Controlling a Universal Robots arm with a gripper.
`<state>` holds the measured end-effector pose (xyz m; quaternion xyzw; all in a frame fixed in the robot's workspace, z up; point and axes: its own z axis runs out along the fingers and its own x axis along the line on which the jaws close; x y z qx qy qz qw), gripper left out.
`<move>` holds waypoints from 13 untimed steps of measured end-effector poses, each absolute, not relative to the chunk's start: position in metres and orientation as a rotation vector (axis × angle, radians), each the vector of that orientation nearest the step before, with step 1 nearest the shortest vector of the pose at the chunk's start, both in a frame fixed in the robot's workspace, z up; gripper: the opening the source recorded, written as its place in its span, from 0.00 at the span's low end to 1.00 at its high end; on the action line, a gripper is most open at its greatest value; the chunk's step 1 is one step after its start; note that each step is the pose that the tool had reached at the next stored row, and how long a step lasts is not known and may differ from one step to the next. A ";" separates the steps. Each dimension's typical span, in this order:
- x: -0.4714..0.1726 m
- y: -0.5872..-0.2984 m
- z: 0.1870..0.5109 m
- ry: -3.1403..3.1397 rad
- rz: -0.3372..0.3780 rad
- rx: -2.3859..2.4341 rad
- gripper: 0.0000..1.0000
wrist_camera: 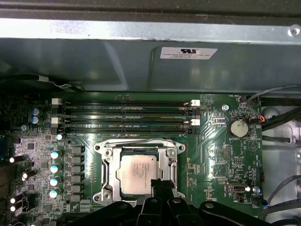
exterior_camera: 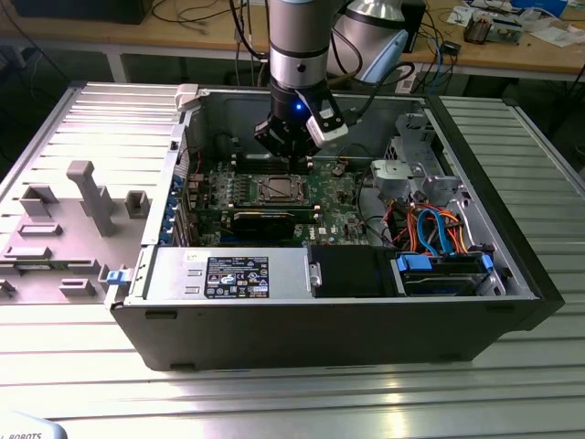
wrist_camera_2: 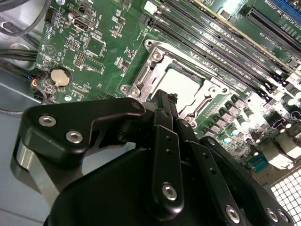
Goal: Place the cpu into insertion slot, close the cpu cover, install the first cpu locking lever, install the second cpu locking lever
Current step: 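Install the second cpu locking lever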
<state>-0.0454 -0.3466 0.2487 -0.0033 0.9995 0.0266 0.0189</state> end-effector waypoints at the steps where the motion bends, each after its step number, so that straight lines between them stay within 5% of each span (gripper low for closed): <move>1: -0.045 -0.347 0.249 3.103 0.083 -0.010 0.11; 13: -0.046 -0.347 0.261 3.103 0.082 -0.010 0.11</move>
